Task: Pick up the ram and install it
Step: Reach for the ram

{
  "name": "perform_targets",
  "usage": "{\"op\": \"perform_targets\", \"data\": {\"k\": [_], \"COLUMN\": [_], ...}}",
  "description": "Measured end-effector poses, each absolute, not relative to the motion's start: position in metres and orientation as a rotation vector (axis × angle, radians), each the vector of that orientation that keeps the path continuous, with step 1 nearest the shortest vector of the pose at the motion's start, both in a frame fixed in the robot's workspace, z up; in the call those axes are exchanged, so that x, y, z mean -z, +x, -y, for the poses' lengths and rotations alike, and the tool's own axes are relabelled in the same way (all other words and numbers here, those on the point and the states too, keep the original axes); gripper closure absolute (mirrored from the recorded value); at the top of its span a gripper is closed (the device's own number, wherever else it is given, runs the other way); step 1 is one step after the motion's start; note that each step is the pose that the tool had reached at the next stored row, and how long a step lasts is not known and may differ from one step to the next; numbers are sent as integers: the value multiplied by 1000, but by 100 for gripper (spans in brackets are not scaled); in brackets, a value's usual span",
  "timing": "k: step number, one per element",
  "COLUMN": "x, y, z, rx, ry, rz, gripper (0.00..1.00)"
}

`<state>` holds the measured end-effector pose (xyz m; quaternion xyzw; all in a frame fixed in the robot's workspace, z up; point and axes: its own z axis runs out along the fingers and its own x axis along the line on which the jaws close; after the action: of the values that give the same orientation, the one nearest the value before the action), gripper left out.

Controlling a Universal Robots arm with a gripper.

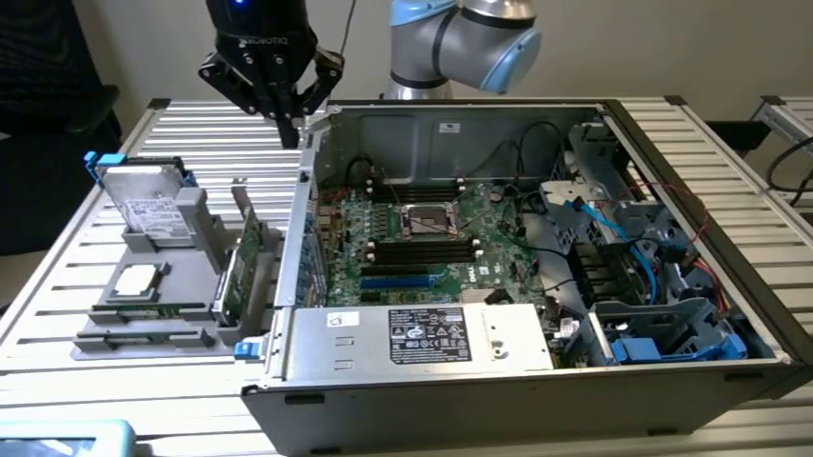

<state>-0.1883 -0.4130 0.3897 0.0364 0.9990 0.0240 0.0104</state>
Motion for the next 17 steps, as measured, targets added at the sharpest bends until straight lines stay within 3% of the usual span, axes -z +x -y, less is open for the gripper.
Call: {"op": "perform_targets", "data": {"k": [17], "x": [-387], "y": [-245], "z": [437], "rx": [-75], "ry": [114], "rz": [-3118], "gripper": [89]}}
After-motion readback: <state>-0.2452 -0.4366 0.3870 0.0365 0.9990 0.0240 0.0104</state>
